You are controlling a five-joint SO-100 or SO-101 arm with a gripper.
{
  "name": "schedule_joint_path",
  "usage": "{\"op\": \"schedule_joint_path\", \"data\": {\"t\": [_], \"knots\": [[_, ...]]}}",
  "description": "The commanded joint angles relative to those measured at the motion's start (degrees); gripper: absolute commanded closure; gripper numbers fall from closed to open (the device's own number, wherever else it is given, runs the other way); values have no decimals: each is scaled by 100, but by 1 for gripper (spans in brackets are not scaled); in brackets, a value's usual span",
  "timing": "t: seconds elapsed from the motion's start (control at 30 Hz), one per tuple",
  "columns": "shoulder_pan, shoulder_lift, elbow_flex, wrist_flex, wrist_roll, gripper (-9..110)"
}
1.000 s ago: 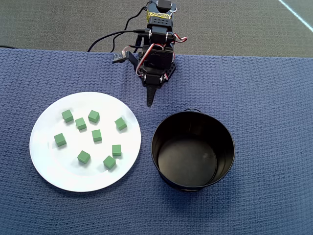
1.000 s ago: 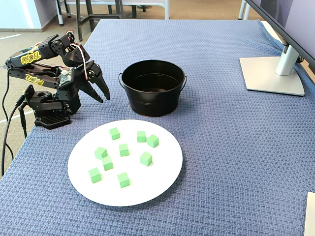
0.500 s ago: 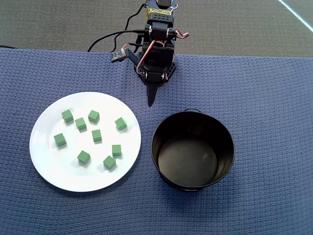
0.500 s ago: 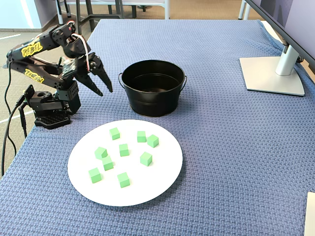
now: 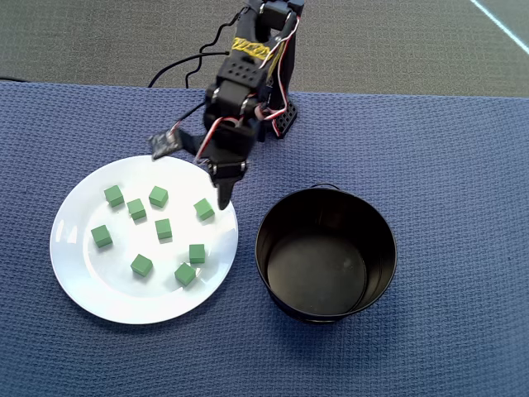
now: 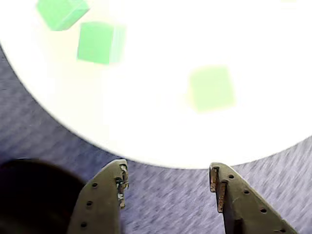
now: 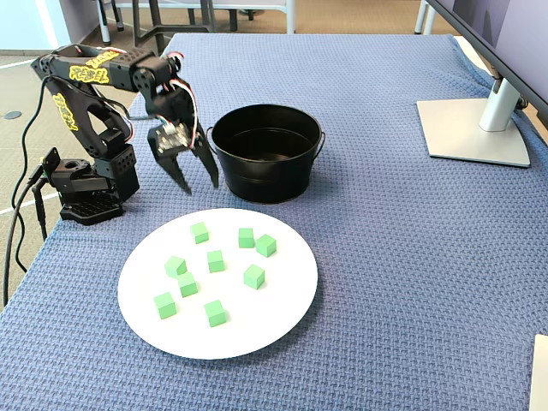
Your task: Pick up the green cubes from the white plate and place them in the black recipient
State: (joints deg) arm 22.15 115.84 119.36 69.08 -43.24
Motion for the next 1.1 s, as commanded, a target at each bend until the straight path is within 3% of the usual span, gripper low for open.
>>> {"op": "schedule_joint_path", "data": {"t": [0.0, 0.3, 0.73, 1.07], "knots": [[527, -545, -431, -387, -1292, 86], [914, -1327, -642, -536, -2848, 86], [914, -1740, 35, -1679, -2408, 84], [738, -1758, 387, -1740, -2136, 86]]}}
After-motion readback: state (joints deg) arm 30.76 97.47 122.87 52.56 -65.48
